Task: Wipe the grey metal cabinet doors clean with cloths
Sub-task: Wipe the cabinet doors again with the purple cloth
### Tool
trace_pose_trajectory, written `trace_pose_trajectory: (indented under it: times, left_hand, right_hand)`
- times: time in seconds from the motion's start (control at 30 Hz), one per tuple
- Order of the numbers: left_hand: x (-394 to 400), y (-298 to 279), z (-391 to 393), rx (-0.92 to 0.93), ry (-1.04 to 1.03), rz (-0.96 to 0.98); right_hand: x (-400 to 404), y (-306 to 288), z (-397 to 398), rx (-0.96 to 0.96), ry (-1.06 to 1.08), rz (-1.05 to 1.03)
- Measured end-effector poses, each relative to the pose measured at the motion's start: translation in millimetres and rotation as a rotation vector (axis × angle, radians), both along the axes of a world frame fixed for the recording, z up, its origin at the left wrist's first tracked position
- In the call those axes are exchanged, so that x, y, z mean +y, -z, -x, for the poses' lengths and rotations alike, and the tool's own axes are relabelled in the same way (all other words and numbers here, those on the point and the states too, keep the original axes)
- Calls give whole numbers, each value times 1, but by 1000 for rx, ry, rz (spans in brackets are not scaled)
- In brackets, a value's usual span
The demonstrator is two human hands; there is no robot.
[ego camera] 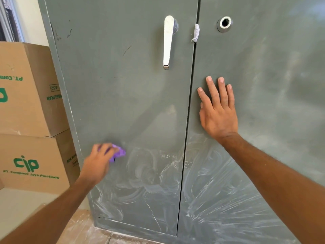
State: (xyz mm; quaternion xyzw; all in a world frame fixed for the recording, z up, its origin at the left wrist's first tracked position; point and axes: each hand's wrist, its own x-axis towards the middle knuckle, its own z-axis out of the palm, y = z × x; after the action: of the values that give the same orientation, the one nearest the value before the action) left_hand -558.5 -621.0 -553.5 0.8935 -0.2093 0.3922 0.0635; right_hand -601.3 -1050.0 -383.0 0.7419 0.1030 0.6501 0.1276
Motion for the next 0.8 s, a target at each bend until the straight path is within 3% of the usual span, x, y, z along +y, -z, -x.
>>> trace_pose_trajectory:
  times: [0.07, 0.13, 0.2, 0.27, 0.33, 0.43, 0.5, 0.53, 0.63, 0.67, 0.73, 0.8]
  left_hand:
    - [16, 19, 3, 99, 22, -86]
    - [17, -5, 0, 101, -36, 53]
    - [-1, -47, -3, -11, -89, 220]
    - [-31, -72, -3, -141, -47, 261]
    - [-53, -59, 1, -186, 37, 164]
    - [-49, -2, 1, -140, 174, -195]
    - [-36, 5, 4, -94, 232, -394]
    - [-37, -4, 4, -85, 205, -349]
    - [-74, -45, 12, -94, 87, 119]
    - [-91, -54, 15, -126, 99, 184]
    - [-116, -50, 14, -202, 195, 48]
    - [-119, -21, 6, -234, 313, -277]
  right_hand:
    - [1, -1, 0, 4, 3, 3]
    - [1, 0, 0, 1, 5, 3]
    - [0, 0, 0, 2, -2, 6]
    - [-1, 0, 0, 0, 1, 3]
    - [0, 0, 0, 2, -3, 0]
    - [1, 0, 0, 1, 1, 4]
    - [0, 0, 0, 6, -2, 4]
    - [0, -1, 0, 5, 1, 5]
    - [1, 0, 1, 9, -1, -2]
    - [1, 0, 1, 8, -4, -4]
    - [2, -1, 0, 1, -7, -1]
    - [2, -2, 0, -9, -14, 1]
